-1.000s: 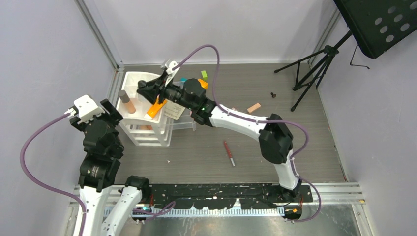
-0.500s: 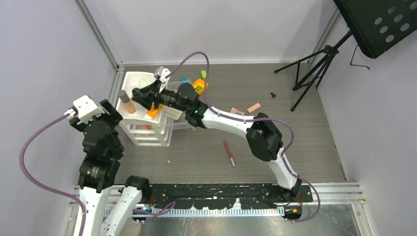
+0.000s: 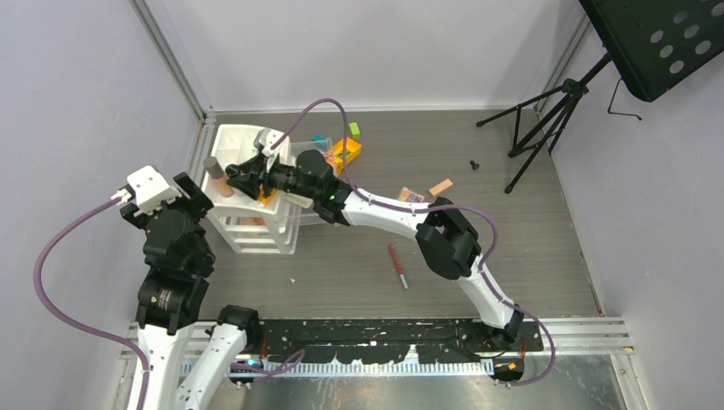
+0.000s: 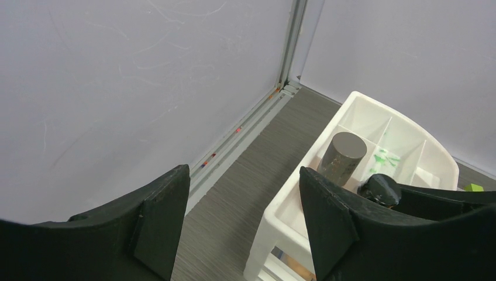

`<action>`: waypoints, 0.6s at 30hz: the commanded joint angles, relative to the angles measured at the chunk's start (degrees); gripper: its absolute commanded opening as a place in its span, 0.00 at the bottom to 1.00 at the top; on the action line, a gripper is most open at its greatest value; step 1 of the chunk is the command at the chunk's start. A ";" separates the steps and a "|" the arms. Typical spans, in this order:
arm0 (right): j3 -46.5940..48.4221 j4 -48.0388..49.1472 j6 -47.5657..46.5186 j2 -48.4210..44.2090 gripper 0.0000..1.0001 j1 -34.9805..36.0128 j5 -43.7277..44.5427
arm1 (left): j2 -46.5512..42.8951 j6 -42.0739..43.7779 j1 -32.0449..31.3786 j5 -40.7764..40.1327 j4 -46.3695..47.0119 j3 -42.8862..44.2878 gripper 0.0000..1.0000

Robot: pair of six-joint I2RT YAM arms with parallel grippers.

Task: Organize the makeup
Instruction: Place the makeup in the storage box.

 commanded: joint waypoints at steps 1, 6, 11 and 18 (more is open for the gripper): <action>4.07 0.84 -2.73 0.17 0.16 0.32 -0.41 | -0.36 0.43 -0.19 -0.60 3.32 -0.24 0.71; 4.14 0.58 -3.14 0.65 0.30 0.34 -0.07 | -0.29 0.43 -0.18 -0.42 3.32 -0.29 0.71; 3.60 0.89 -3.30 0.51 0.40 0.55 0.37 | -0.34 0.43 -0.20 -0.44 3.31 -0.33 0.71; 3.15 1.38 -3.74 0.03 0.50 0.50 0.56 | -0.23 0.45 -0.18 -0.32 3.34 -0.32 0.71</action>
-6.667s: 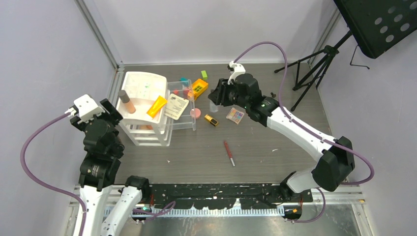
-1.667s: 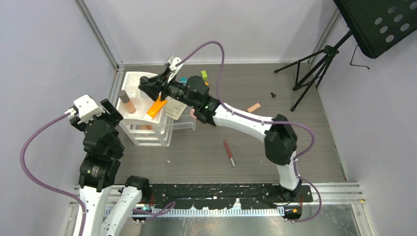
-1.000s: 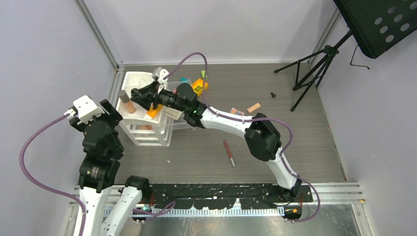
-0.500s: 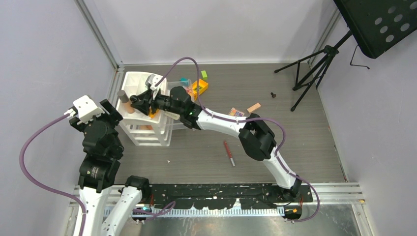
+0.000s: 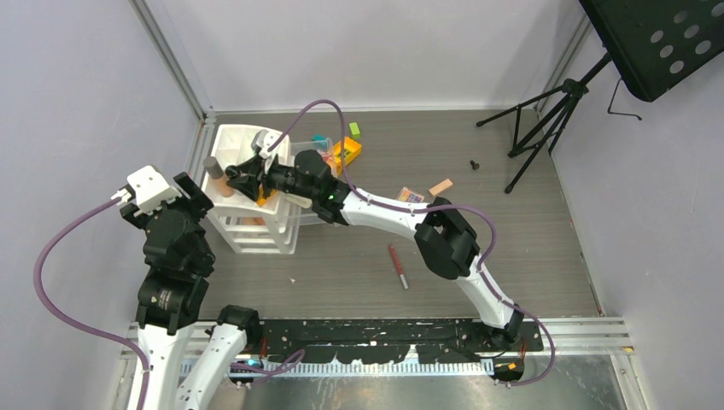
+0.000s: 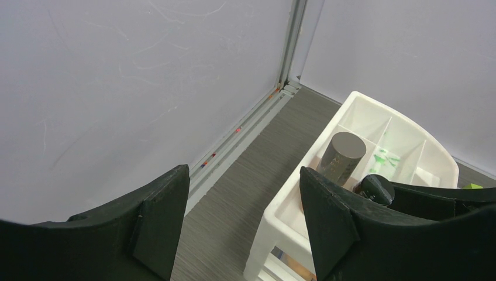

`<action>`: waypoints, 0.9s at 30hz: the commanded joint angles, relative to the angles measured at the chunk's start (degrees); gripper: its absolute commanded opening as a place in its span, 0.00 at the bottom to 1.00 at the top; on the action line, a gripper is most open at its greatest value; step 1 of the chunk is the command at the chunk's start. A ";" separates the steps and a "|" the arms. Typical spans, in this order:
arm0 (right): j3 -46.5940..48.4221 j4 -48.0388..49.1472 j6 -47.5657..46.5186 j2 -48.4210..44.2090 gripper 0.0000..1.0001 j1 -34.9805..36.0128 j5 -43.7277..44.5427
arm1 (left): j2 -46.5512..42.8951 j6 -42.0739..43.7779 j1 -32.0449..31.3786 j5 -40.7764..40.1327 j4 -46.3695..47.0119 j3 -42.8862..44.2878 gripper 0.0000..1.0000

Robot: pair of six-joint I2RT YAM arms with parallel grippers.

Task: Organize the makeup
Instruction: Place the makeup in the storage box.

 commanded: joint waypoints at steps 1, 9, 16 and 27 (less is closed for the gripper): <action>1.89 3.45 -1.35 -1.26 0.51 0.45 0.51 | -0.18 0.43 -0.23 -0.39 3.30 -0.31 0.71; 1.33 4.08 -1.21 -2.64 0.56 0.40 0.36 | -0.07 0.45 -0.21 -0.40 3.37 -0.35 0.71; -1.21 6.91 -1.82 -4.64 0.65 0.52 0.74 | 0.21 0.43 -0.19 -0.60 3.39 -0.35 0.71; -3.70 8.29 -4.69 -8.51 0.74 0.54 3.15 | 0.26 0.43 -0.18 -0.67 3.36 -0.22 0.70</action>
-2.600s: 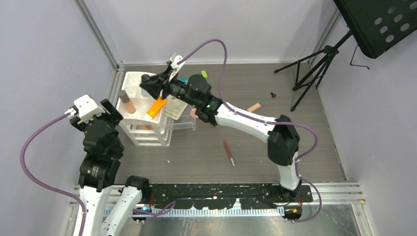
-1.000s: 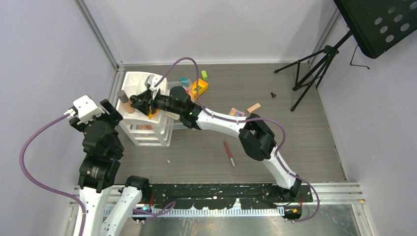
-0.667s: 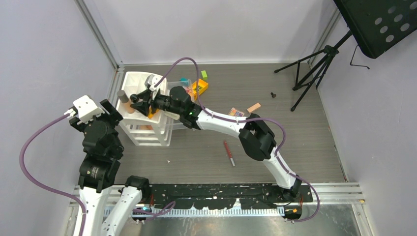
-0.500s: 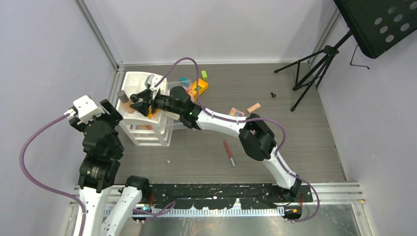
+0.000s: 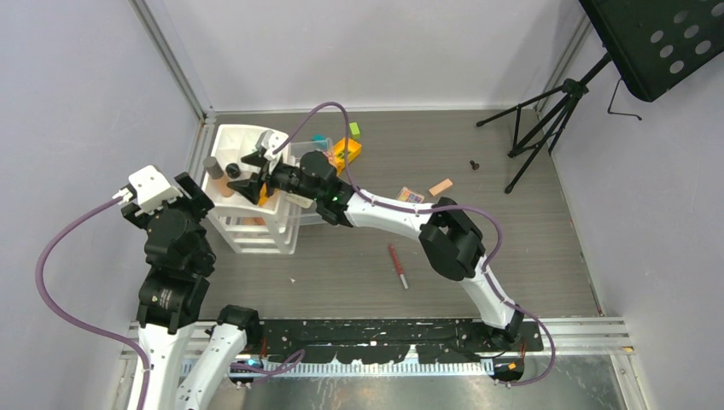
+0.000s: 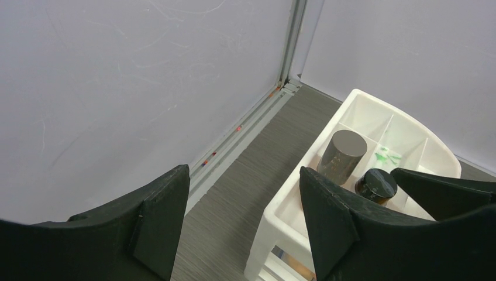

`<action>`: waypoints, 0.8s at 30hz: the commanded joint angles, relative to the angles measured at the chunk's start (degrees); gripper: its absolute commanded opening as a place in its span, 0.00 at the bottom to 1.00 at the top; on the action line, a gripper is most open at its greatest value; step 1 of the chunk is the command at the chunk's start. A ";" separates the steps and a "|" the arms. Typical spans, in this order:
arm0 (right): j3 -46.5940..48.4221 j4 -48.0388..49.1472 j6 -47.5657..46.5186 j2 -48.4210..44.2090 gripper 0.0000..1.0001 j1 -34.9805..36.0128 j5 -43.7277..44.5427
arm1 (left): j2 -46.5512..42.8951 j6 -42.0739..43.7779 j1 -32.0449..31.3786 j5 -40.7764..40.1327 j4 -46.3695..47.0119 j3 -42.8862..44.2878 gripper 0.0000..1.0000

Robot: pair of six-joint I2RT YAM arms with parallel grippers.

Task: Organize the makeup
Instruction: Place the makeup in the storage box, then pick up the makeup from the center of the board.

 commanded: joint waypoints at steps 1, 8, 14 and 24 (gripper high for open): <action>-0.42 4.91 -2.74 -7.08 0.74 0.48 1.60 | 0.21 0.43 -0.18 -0.69 3.33 0.09 0.70; -5.13 7.15 -4.76 -11.63 0.74 0.51 2.55 | 0.26 0.35 -0.19 -0.76 3.21 0.13 0.70; -18.76 13.13 -4.92 -20.13 0.74 -0.14 9.39 | 0.23 0.19 -0.17 -0.95 2.92 0.27 0.70; -38.93 6.44 -6.12 -42.07 0.74 -3.42 20.79 | 0.72 0.08 -0.19 -0.77 2.91 0.35 0.69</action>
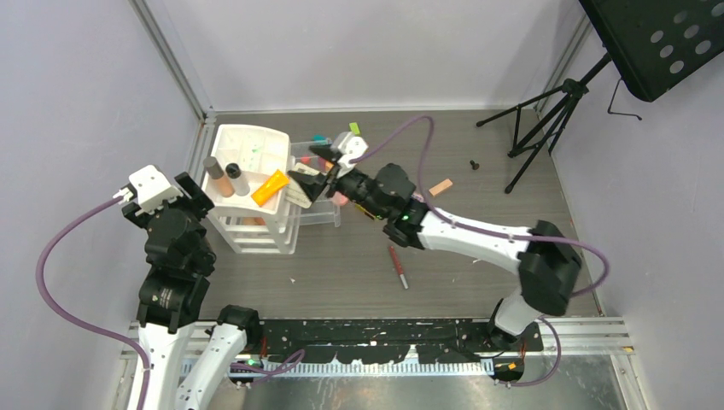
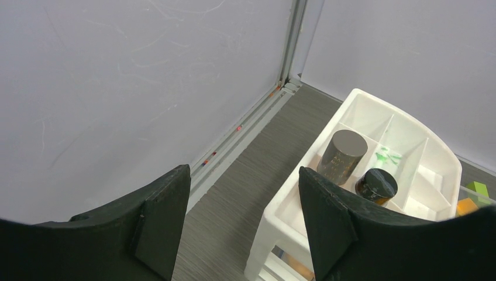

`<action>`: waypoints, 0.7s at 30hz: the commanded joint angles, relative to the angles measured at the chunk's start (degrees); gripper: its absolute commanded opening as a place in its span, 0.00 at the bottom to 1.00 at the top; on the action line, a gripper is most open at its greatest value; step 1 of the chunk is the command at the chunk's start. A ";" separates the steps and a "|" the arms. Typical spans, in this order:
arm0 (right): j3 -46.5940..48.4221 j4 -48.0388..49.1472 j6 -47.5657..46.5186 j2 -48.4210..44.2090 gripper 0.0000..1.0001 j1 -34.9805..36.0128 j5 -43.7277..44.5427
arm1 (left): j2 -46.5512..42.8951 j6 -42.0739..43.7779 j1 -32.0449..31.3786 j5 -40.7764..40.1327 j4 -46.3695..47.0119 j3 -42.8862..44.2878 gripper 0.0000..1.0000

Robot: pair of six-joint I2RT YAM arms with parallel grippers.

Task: Organize the makeup
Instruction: Pick up the makeup from the center of the board.

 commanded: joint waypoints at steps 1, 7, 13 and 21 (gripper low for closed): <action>-5.23 -2.20 -0.12 -11.84 0.74 -2.34 10.46 | 0.77 0.10 -0.18 -0.64 2.93 0.42 0.69; -6.55 -18.26 8.78 -18.97 0.73 -6.52 27.32 | 0.84 0.01 -0.18 -0.40 2.86 0.36 0.69; 0.50 -42.30 23.37 -17.42 0.73 -12.91 32.74 | 0.82 0.01 -0.18 -0.43 2.78 0.43 0.69; 11.90 -69.52 32.52 -9.24 0.81 -20.48 31.15 | 0.99 -0.08 -0.18 0.00 2.83 0.30 0.70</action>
